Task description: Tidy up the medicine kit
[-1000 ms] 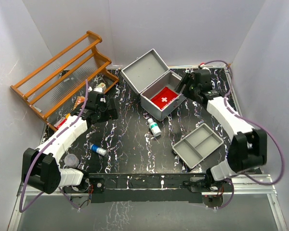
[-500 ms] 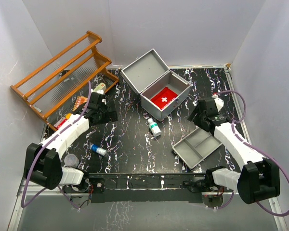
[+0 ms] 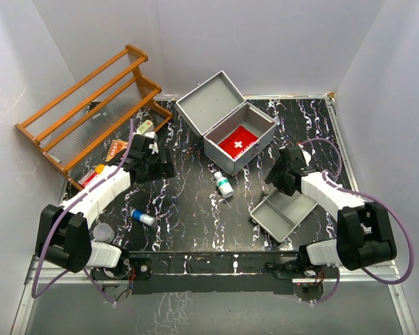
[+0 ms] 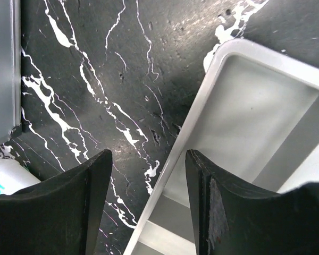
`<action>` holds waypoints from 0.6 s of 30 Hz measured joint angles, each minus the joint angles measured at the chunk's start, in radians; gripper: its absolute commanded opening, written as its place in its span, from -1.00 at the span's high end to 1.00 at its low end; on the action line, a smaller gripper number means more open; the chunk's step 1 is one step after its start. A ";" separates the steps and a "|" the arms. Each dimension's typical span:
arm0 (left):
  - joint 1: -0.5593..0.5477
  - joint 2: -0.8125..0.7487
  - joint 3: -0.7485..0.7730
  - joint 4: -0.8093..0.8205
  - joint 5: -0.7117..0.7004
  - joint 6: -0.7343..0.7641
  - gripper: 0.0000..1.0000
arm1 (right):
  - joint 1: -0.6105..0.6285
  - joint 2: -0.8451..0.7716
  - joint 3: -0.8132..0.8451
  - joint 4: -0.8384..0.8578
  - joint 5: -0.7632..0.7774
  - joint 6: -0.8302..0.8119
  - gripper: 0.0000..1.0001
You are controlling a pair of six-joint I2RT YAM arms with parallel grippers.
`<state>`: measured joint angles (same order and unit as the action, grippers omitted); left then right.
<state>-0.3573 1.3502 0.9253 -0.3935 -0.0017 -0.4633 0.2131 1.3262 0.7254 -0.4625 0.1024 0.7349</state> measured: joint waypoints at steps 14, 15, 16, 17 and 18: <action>0.000 0.016 -0.035 0.090 0.155 -0.041 -0.74 | 0.019 0.119 -0.010 0.195 -0.208 -0.104 0.20; 0.000 0.027 -0.042 0.107 0.172 -0.058 -0.73 | 0.023 0.127 -0.009 0.203 -0.219 -0.111 0.20; -0.001 0.041 -0.048 0.119 0.188 -0.075 -0.73 | 0.025 0.133 -0.008 0.205 -0.223 -0.117 0.18; -0.003 0.055 -0.055 0.134 0.202 -0.092 -0.72 | 0.029 0.134 -0.008 0.202 -0.222 -0.121 0.15; -0.006 0.069 -0.060 0.145 0.212 -0.109 -0.72 | 0.033 0.133 -0.007 0.196 -0.213 -0.122 0.12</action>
<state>-0.3637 1.4193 0.8654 -0.2485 0.2104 -0.5728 0.2459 1.4593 0.7185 -0.2665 -0.1108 0.6128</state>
